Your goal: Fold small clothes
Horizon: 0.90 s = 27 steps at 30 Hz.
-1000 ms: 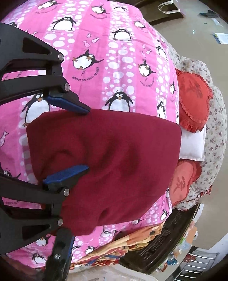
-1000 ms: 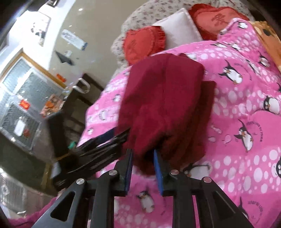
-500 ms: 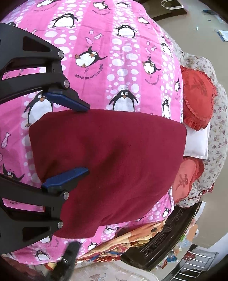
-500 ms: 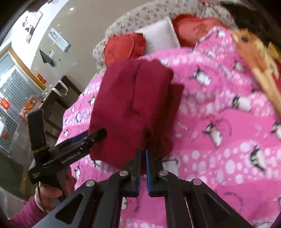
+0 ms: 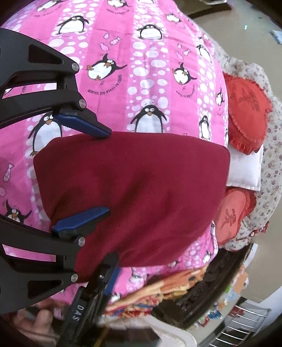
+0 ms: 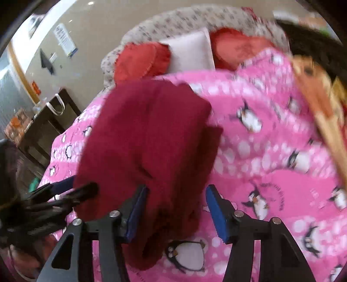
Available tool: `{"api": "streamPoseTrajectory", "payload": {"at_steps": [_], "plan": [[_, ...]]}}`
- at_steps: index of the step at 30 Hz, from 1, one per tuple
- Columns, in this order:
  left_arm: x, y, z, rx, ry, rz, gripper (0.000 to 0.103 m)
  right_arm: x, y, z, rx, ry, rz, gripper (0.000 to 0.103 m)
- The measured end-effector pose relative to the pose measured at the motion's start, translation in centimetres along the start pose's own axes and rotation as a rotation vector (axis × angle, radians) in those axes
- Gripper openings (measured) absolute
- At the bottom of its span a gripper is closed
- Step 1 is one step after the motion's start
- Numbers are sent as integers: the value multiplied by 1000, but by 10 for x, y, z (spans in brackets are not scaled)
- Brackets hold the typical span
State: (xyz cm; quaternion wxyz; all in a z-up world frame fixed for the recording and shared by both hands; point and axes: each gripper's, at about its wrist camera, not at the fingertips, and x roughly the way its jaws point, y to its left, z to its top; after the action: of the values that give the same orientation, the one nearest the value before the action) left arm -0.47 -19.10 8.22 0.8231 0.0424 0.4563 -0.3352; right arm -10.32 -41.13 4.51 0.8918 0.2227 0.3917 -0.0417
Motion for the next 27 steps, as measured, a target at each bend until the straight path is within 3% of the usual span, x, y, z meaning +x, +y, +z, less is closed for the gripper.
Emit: {"api": "streamPoseTrajectory", "payload": {"at_steps": [2,5,8,14,18,21,27], "plan": [[-5,10,8,-20,-27,-42,67,-9,-15,-1,70,-42,90,62],[0,20,17,-48,-16,-92,77,-12,-22,1,74,-83,153,65],[15,27,22,-88,33,-169,77,-1,-28,6,85,-70,197,68],[43,35,22,-132,75,-246,82,23,-37,15,136,-46,302,71],[54,35,24,-142,82,-286,85,29,-28,20,79,-68,300,83],[59,31,28,-139,82,-282,91,34,-24,26,57,-82,293,84],[69,25,34,-145,86,-291,92,45,-13,35,-26,-93,252,82]]}}
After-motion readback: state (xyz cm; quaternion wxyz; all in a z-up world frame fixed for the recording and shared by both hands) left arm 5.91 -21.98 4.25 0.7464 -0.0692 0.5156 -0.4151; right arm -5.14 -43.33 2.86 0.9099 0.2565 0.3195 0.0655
